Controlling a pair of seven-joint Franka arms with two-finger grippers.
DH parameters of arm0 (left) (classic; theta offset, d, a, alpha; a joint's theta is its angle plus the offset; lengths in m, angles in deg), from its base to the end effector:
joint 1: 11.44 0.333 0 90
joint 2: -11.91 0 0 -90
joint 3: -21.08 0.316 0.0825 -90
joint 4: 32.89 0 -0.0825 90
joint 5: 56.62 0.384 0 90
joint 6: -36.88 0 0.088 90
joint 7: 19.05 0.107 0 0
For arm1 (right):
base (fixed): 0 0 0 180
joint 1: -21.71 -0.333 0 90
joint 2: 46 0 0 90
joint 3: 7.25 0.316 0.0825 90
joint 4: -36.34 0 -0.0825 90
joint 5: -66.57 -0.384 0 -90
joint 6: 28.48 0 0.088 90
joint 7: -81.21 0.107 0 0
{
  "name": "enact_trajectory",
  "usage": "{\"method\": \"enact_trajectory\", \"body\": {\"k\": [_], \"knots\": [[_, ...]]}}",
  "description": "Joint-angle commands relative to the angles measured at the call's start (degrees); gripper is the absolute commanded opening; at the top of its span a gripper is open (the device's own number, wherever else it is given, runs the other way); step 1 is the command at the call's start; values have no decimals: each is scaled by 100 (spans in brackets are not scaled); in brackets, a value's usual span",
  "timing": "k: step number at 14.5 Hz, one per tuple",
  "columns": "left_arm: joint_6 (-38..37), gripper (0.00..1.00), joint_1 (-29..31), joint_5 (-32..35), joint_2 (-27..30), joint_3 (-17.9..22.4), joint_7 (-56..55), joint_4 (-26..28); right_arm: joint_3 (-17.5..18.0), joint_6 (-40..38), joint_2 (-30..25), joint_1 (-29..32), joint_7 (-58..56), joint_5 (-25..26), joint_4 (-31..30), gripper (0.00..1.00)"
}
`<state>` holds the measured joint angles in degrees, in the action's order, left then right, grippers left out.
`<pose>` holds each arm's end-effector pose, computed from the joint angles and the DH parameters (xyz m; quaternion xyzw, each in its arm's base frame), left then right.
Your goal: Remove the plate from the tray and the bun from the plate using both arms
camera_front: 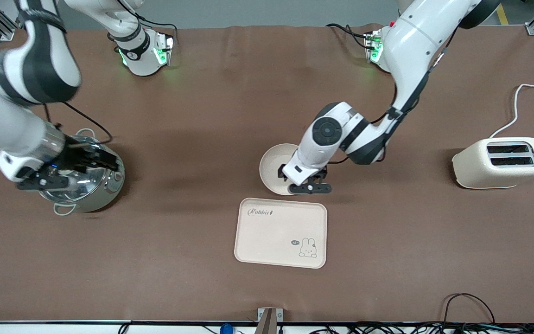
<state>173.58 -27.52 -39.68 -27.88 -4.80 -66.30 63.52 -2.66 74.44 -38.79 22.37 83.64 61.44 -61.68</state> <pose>0.5363 -0.4290 0.2354 0.9983 -0.0056 0.0086 0.0565 0.5956 0.0464 0.5050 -0.9986 -0.0020 0.0226 0.0473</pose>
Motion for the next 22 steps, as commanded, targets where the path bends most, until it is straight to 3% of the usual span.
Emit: {"method": "enact_trajectory", "body": {"k": [1, 5, 8, 16, 19, 22], "knots": [[-12, 99, -80, 283, -37, 48, -170, 44, -220, -805, -430, 373, -775, 214, 300, 100], [-12, 99, 8, 766, 15, 40, -135, 352, -1029, -1772, -448, 444, -1271, 249, 1047, 100], [-12, 99, -9, 767, -11, 48, -126, 361, -1048, -2197, -641, 409, -1210, 688, 1409, 100], [-73, 99, -97, 740, 15, 31, -223, 396, -960, -2171, -660, 303, -1201, 619, 1400, 100], [-82, 86, -97, 758, 24, 13, -258, 405, -960, -2039, -651, 137, -1201, 653, 1400, 100], [-82, 49, -97, 758, -11, 13, -267, 423, -960, -1960, -642, 75, -1192, 654, 1400, 100]]}}
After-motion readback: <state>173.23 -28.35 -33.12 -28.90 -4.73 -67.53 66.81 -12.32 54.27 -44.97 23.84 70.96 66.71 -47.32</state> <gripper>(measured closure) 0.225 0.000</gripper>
